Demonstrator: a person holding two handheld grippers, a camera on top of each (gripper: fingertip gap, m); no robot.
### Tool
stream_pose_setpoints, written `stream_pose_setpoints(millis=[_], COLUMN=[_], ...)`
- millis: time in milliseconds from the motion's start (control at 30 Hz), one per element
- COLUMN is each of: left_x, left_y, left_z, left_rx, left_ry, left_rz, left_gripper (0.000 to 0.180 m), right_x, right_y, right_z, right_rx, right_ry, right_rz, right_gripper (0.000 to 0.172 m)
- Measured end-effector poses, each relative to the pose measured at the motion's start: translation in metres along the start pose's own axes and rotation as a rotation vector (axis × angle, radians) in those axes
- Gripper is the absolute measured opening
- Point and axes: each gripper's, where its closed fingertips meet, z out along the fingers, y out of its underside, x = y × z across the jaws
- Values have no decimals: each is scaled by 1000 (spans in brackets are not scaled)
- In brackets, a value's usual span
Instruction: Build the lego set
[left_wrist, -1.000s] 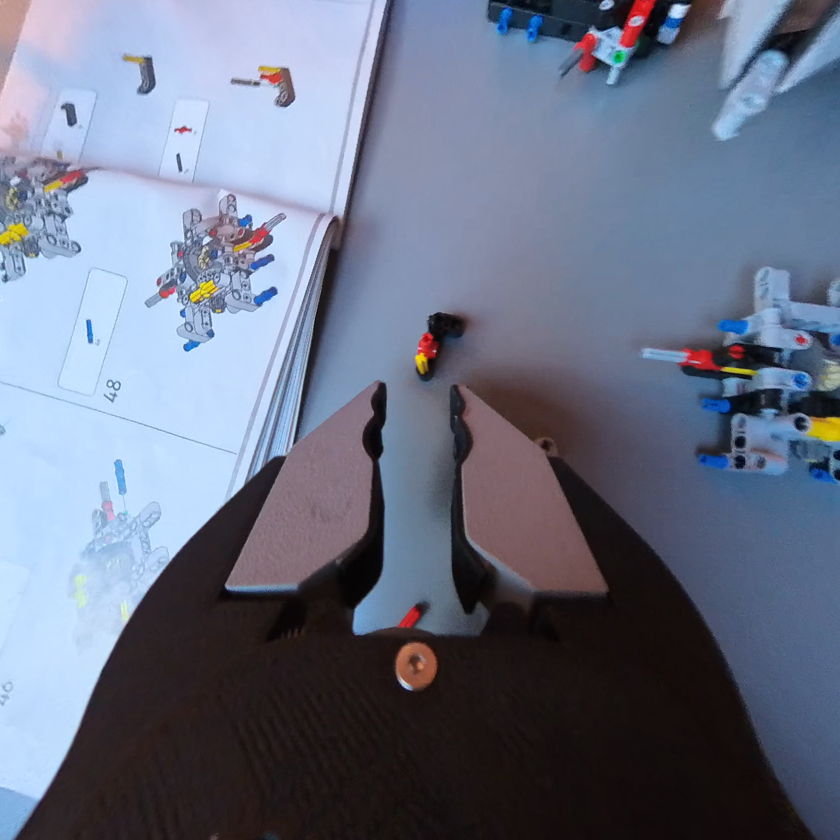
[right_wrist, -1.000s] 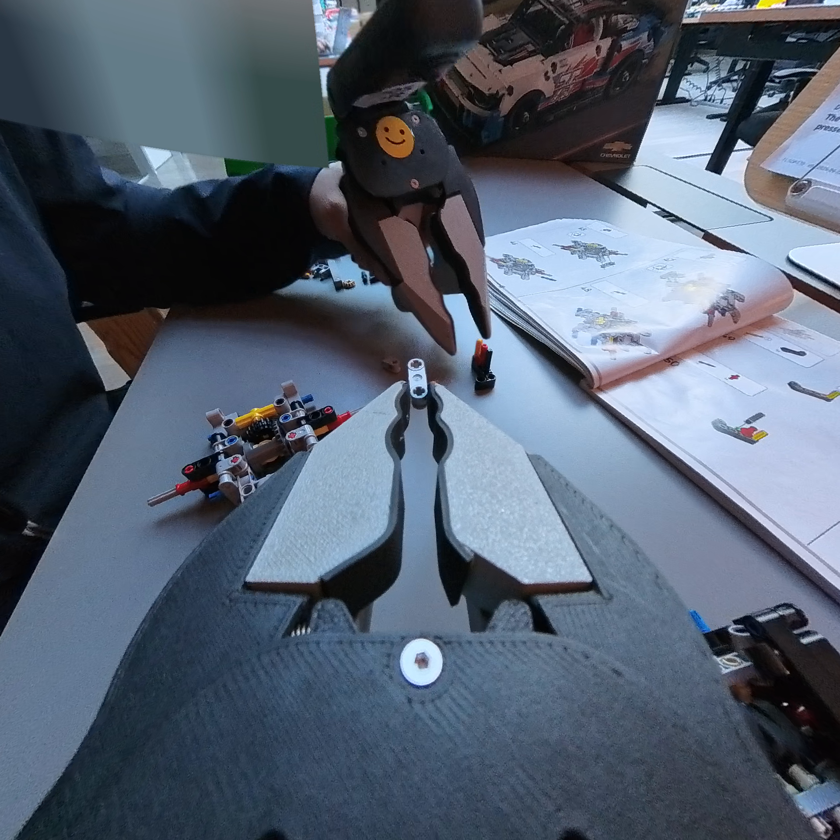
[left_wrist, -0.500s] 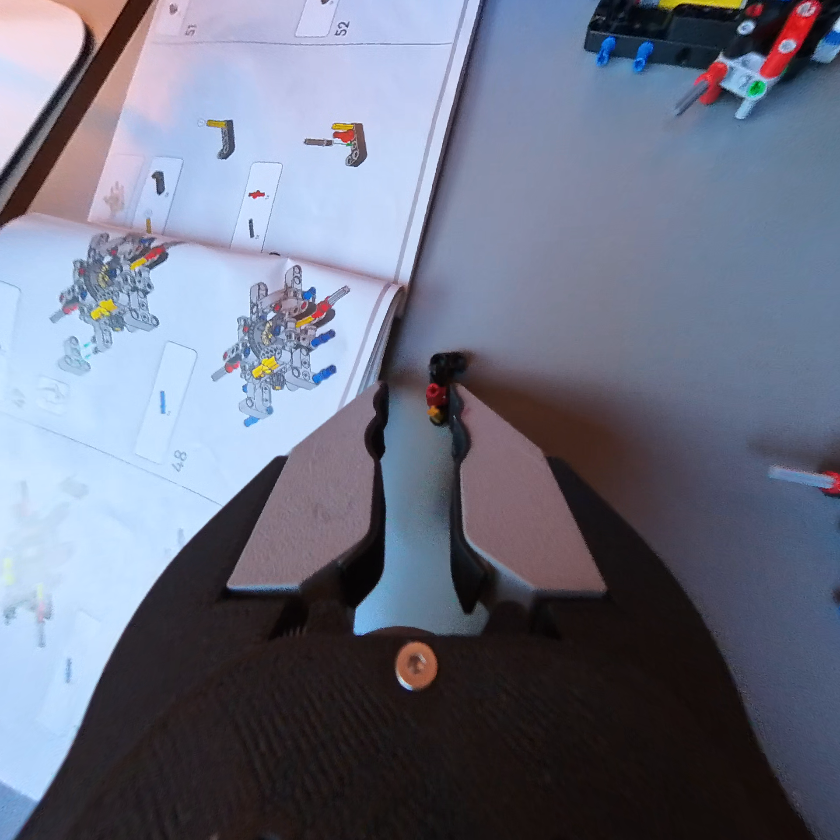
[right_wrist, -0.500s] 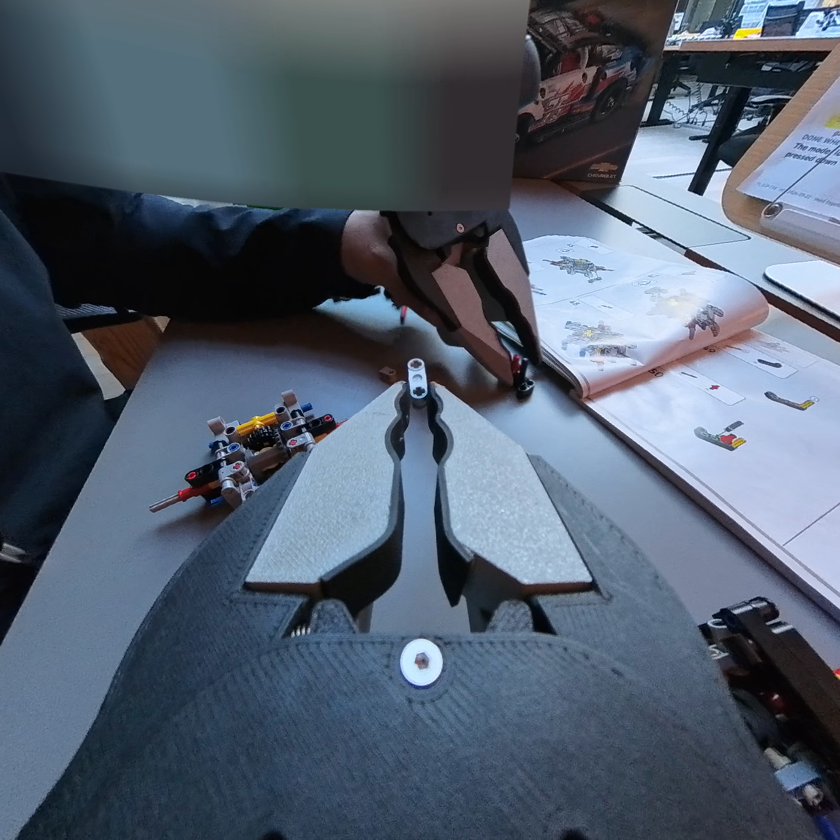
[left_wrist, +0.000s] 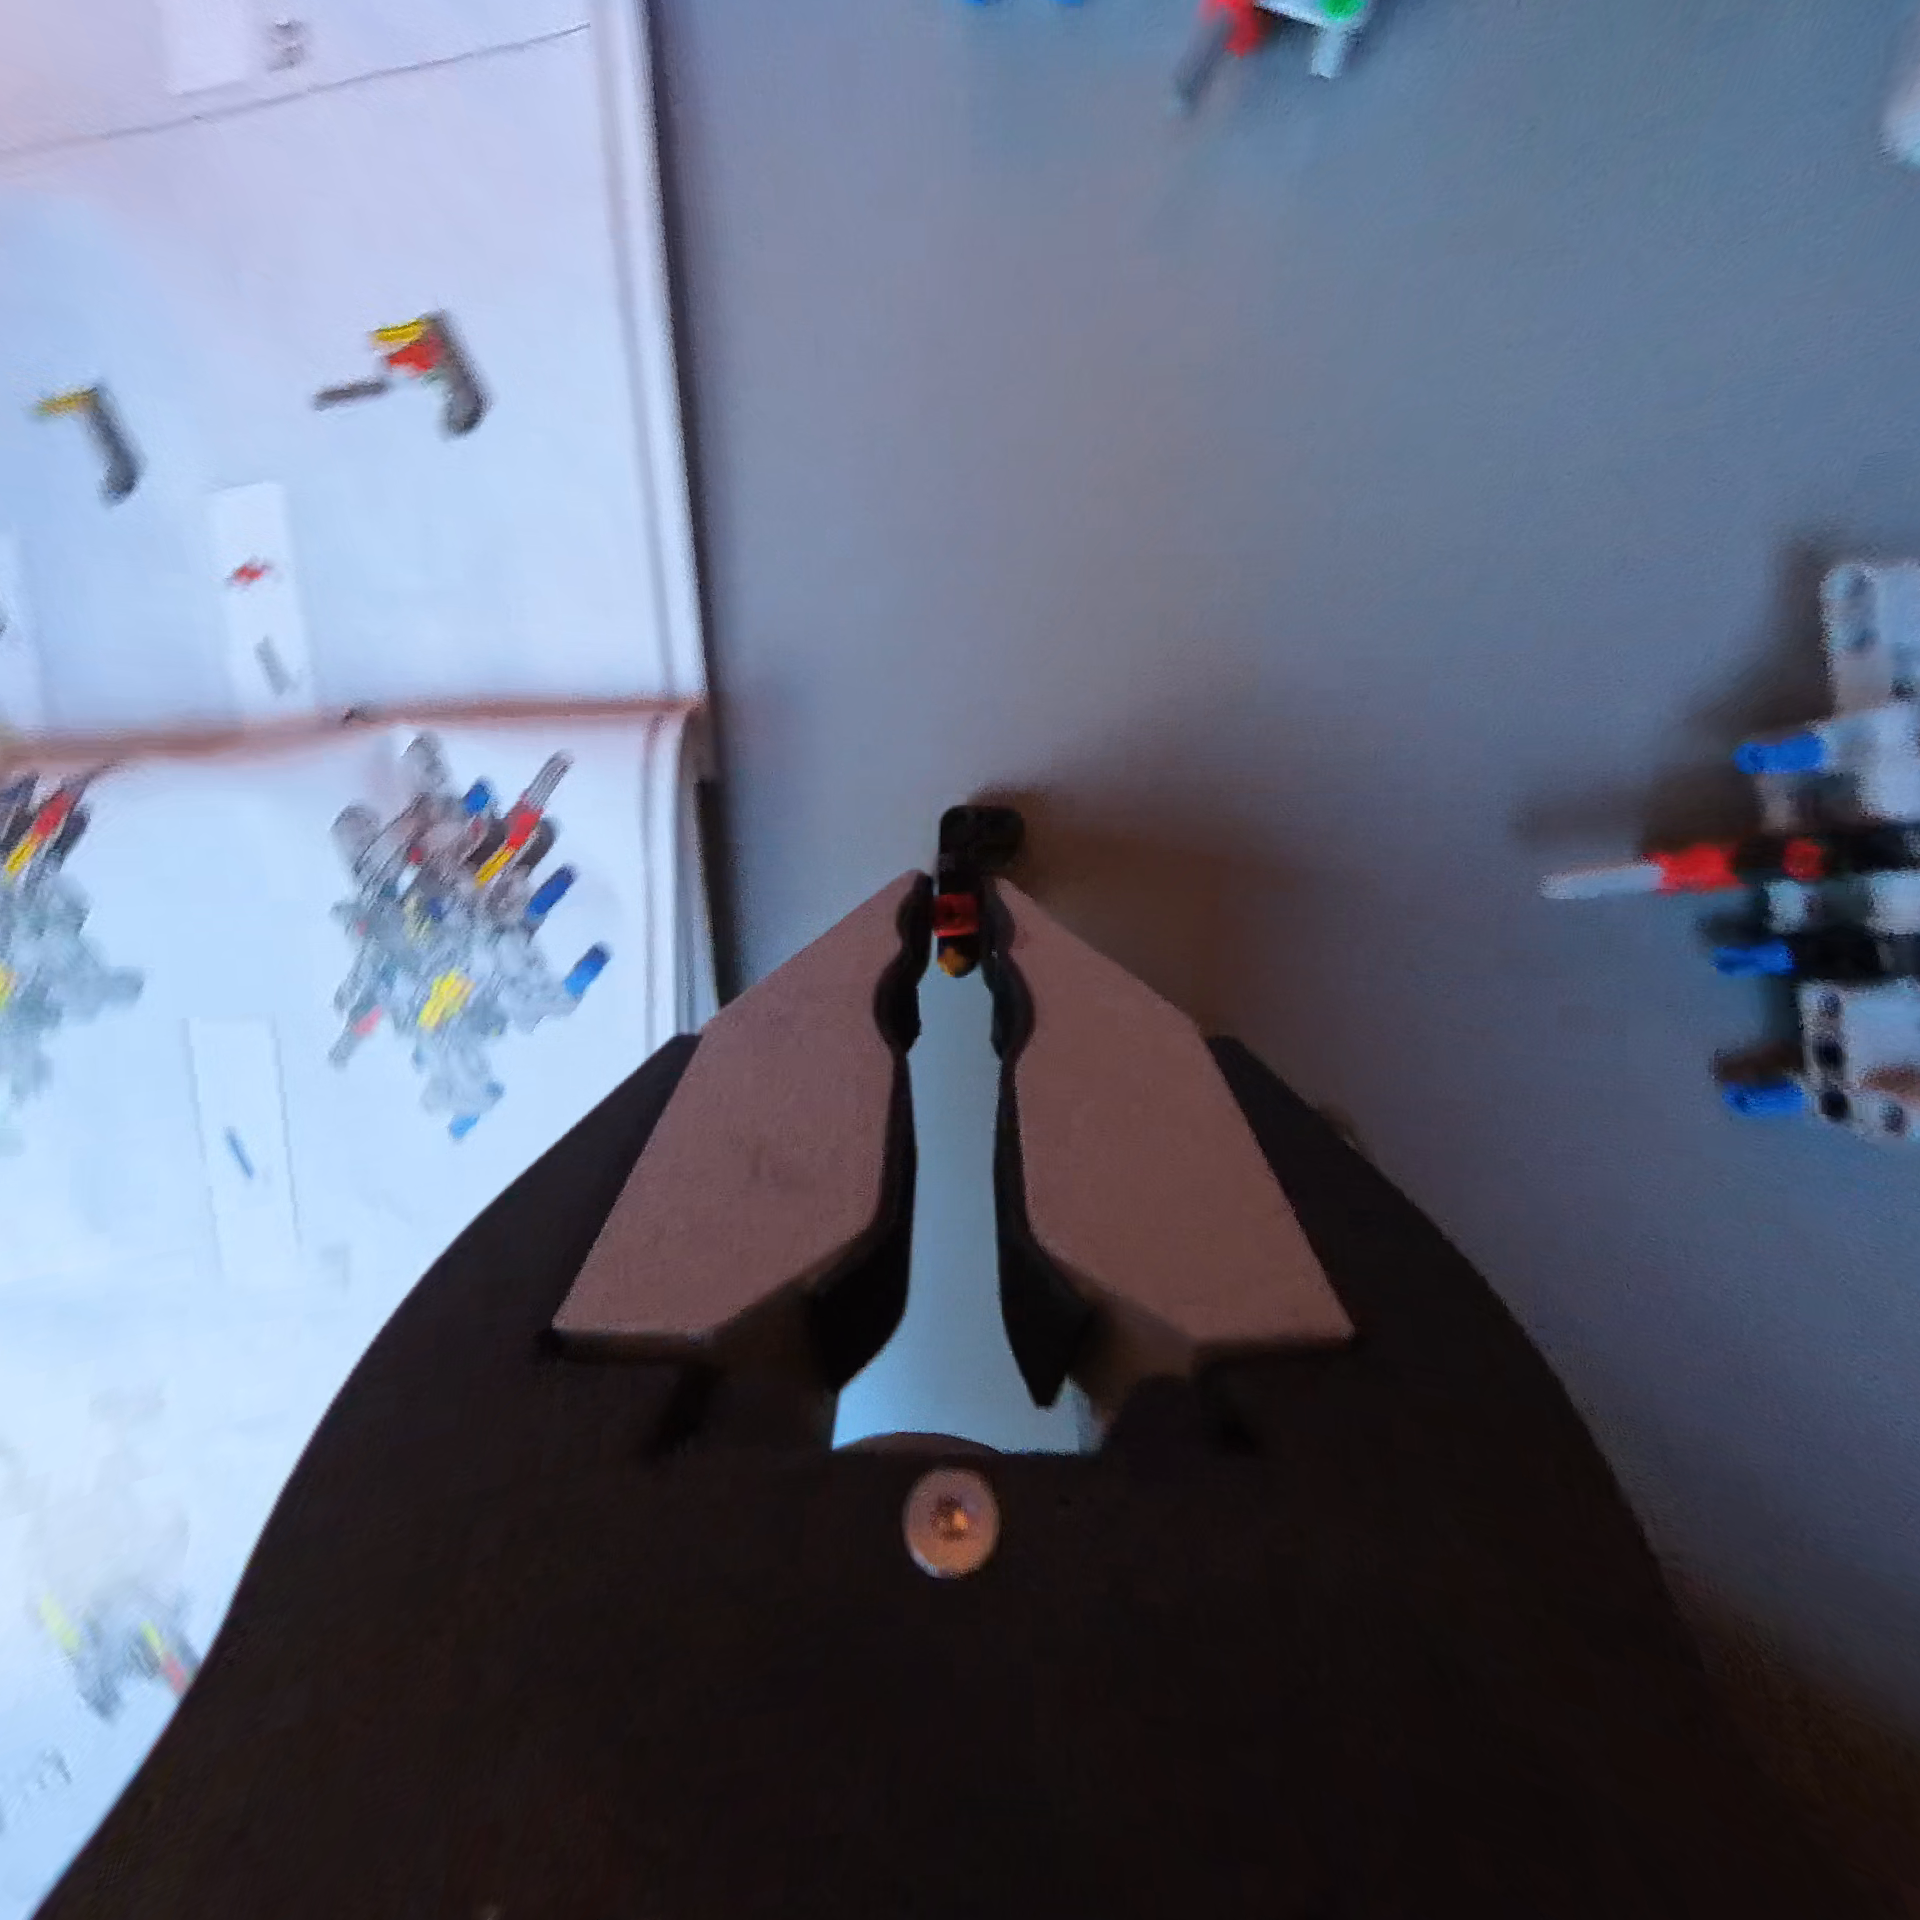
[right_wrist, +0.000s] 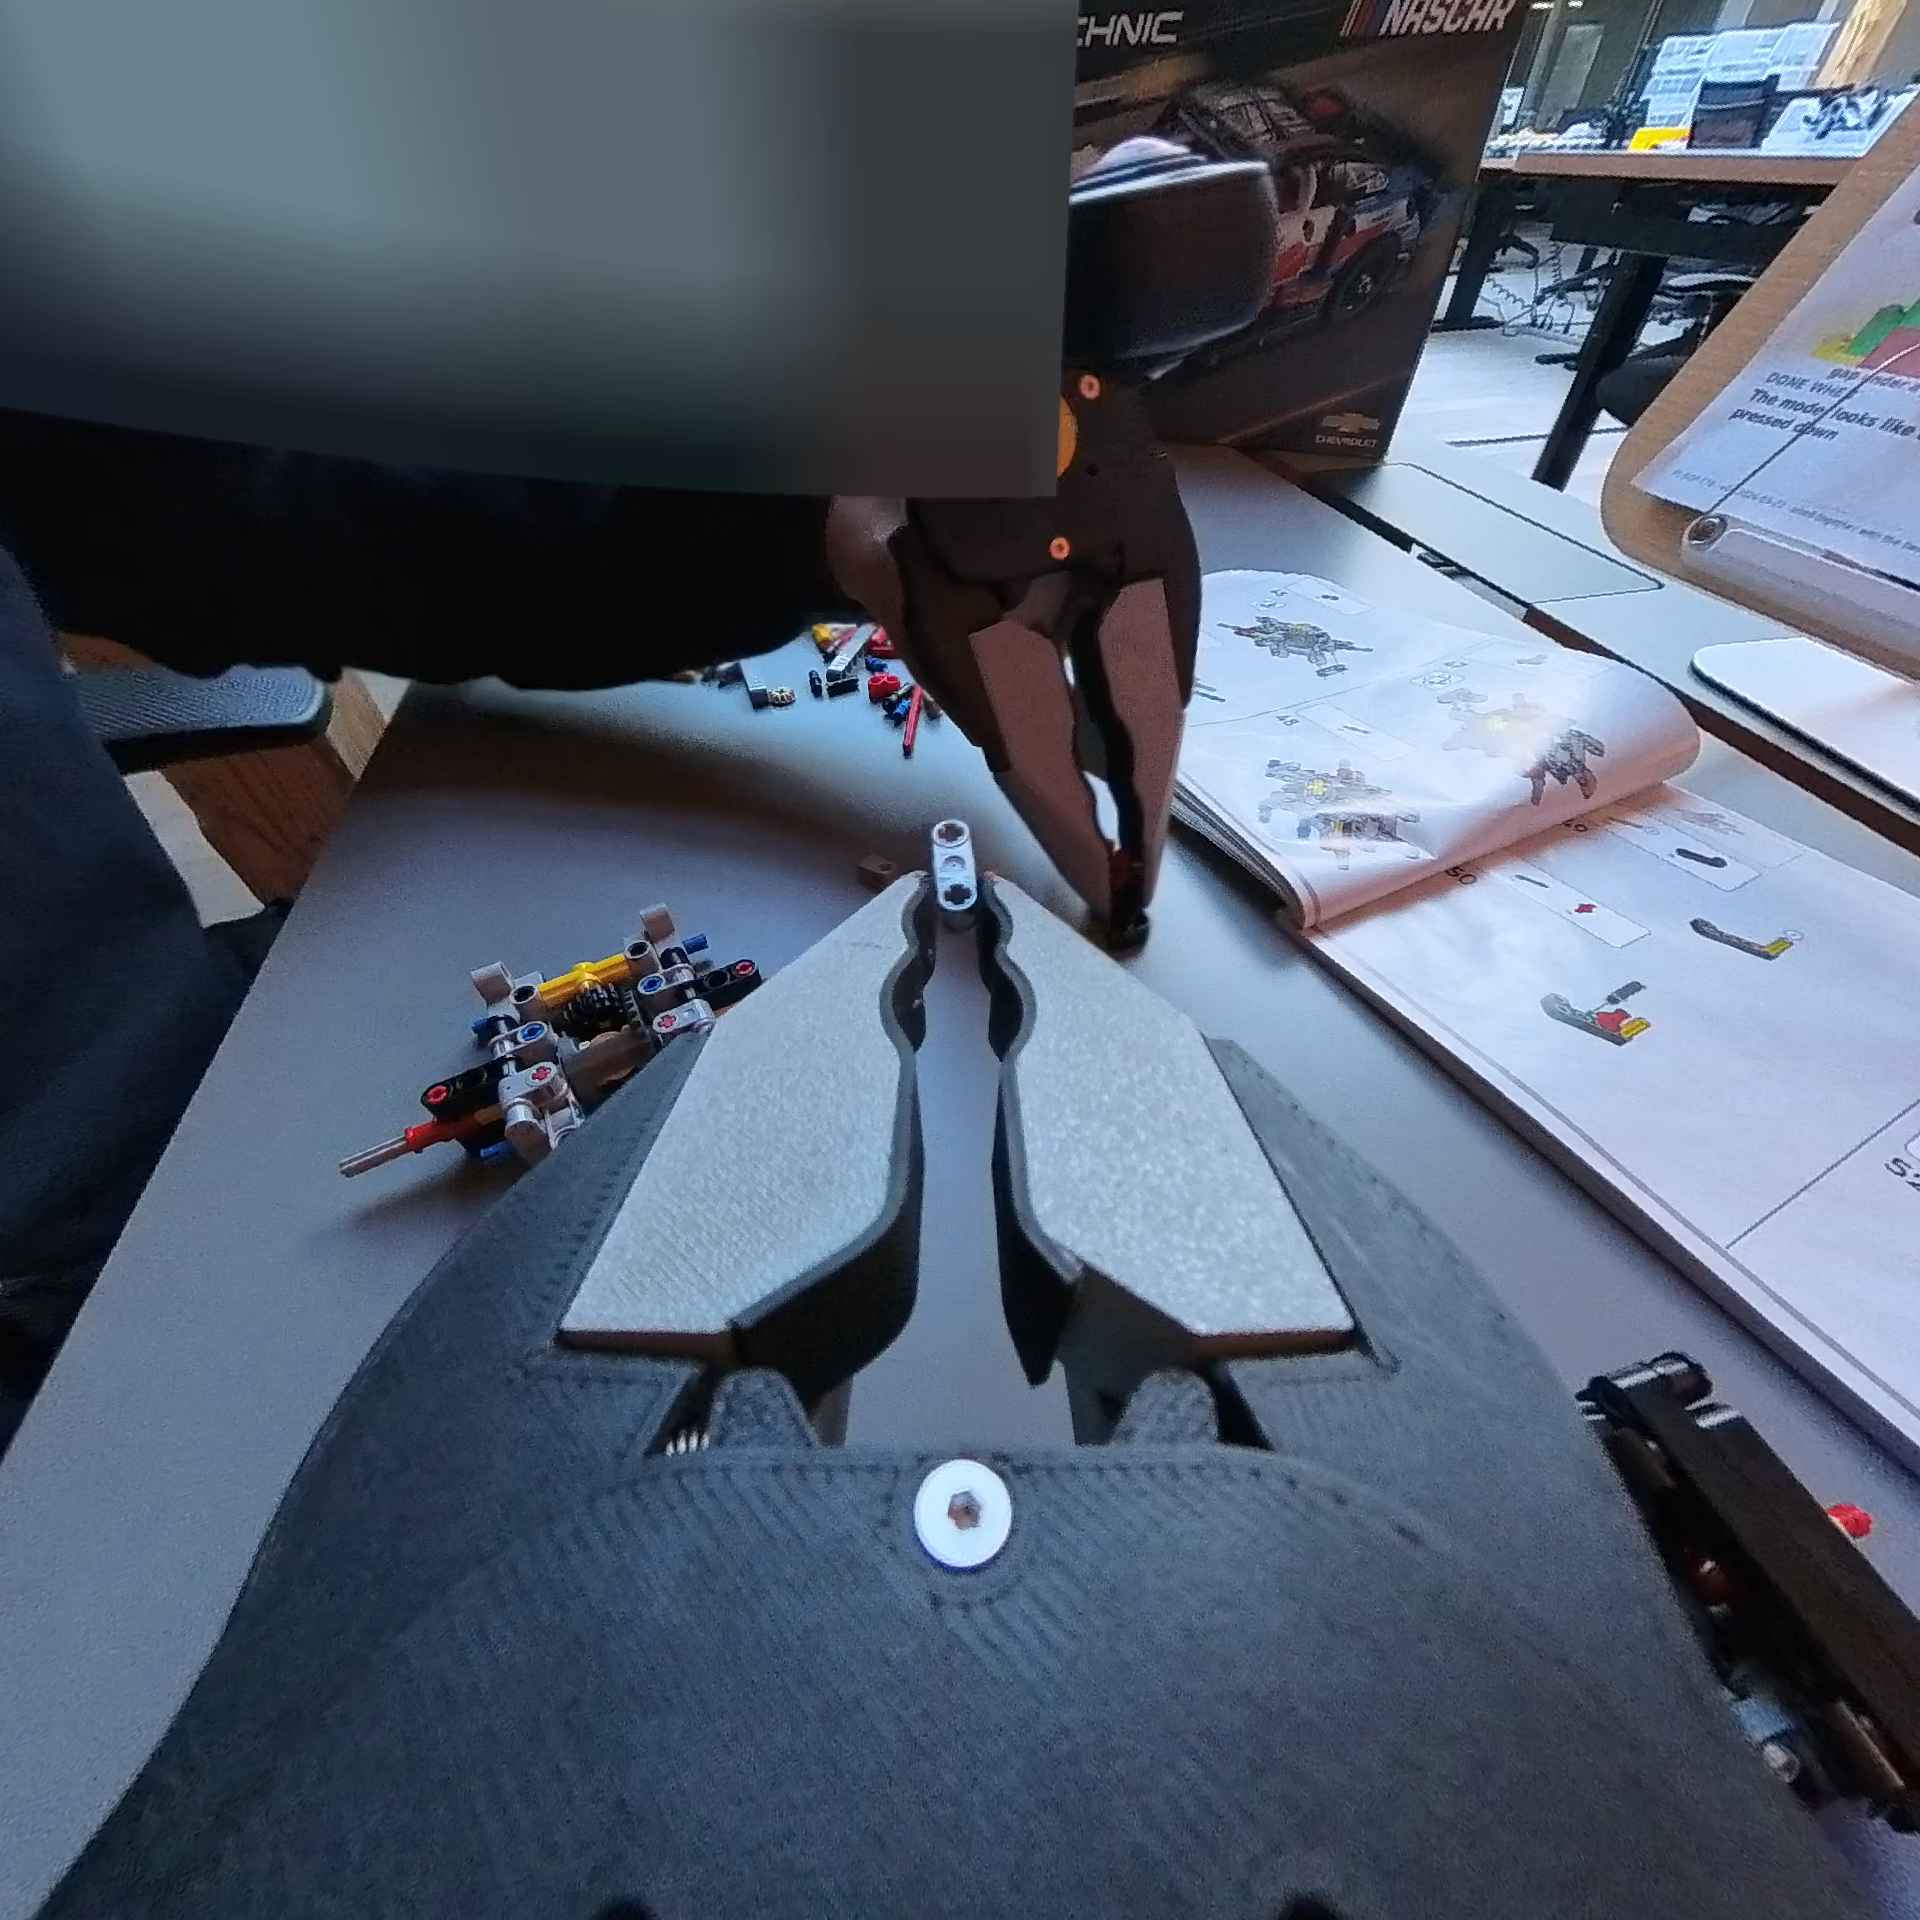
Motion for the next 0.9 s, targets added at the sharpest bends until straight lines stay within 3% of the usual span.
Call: stream_pose_setpoints(millis=[167, 200, 233, 267, 367, 433, 500, 567, 700, 900], left_x=[45, 44, 38, 33, 24, 4, 12, 23, 21, 23], left_y=[-7, -8, -10, -11, -19, -26, -34, -42, -24, -3], left_z=[-2, -4, -6, -10, -24, -27, -24, -20, -11, -3], left_rx=[-59, -95, -130, -155, -105, -43, 22, 87, -15, -90], left_ry=[236, 225, 195, 174, 127, -30, -29, -29, -194, -232], left_rz=[458, 501, 495, 455, 318, 100, -137, -267, -294, -340], left_gripper=[6, 20, 52, 78, 74, 73, 76, 81, 83, 82], right_x=[2, 2, 3, 5, 8, 9, 8, 7, 5, 3], right_y=[-4, -3, -2, -1, 3, 3, 3, 3, 3, -1], right_z=[-3, -4, -4, -4, -4, -4, -4, -3, -2, -2], right_rx=[17, 15, 10, 2, -20, -27, -28, -31, -39, -31], right_ry=[4, 8, 13, 18, 32, 37, 36, 33, 36, 35], right_rz=[3, -1, -5, -7, -1, 0, -6, -12, -27, -44], right_gripper=[4, 3, 3, 3, 3, 4, 4, 3, 4, 3])
